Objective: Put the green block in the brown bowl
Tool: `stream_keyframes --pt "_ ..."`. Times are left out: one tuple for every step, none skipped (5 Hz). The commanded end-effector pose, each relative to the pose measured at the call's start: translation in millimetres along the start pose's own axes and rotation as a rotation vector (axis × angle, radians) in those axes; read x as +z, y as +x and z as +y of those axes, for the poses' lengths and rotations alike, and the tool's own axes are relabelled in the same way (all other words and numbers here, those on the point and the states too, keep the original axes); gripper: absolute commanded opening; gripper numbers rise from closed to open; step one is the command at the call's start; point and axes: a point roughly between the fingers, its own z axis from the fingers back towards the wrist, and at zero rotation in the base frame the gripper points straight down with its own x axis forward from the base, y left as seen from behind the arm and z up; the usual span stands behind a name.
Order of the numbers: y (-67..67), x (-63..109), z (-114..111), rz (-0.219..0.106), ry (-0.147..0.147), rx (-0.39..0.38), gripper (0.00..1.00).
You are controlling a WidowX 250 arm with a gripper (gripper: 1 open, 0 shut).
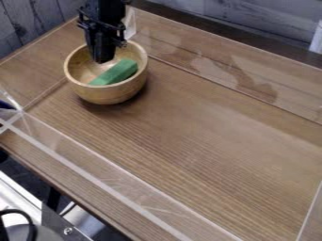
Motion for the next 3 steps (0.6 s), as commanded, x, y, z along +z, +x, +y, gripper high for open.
stream_keyframes --pt "-2.4 26.2 5 -0.107 0.052 0.029 0.00" --pt "3.0 21.4 7 -0.084 0.067 0.025 0.00" --pt "8.4 15.9 10 -0.060 0.083 0.019 0.00"
